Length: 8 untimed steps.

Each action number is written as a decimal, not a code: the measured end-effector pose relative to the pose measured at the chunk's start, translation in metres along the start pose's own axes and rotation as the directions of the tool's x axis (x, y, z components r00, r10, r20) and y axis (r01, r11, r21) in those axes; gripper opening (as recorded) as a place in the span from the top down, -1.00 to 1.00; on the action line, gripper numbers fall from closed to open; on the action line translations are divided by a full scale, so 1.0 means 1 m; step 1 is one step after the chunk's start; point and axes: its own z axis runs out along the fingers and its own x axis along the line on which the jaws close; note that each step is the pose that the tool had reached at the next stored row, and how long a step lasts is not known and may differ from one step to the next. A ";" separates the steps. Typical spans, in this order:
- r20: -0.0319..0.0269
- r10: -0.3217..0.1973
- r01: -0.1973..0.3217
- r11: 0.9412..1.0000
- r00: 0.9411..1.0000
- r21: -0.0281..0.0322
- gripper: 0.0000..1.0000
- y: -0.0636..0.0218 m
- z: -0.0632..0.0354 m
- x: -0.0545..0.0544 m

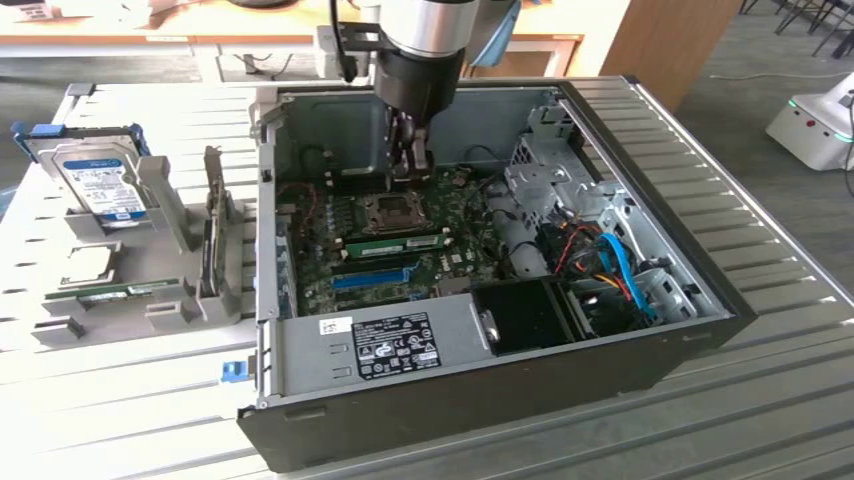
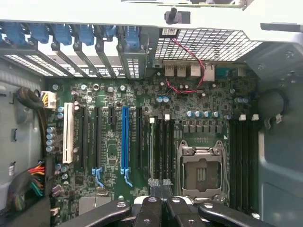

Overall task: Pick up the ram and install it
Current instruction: 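Press down the ram until it locks into place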

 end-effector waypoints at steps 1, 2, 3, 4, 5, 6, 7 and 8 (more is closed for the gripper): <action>0.000 0.000 0.000 1.000 1.000 0.000 0.79 -0.0002 -0.0015 0.000; 0.000 0.000 0.000 1.000 1.000 0.000 0.79 -0.0004 -0.0028 0.000; 0.000 0.000 0.000 1.000 1.000 0.000 0.79 -0.0006 -0.0041 0.000; 0.000 0.000 0.000 1.000 1.000 0.000 0.79 -0.0008 -0.0055 0.000; 0.000 0.000 0.000 1.000 1.000 0.000 0.79 -0.0010 -0.0068 0.000; 0.000 0.000 0.000 1.000 1.000 0.000 0.79 -0.0012 -0.0080 0.000; 0.000 0.000 0.000 1.000 1.000 0.000 0.79 -0.0014 -0.0093 0.000; 0.000 0.000 0.000 1.000 1.000 0.000 0.79 -0.0016 -0.0106 -0.001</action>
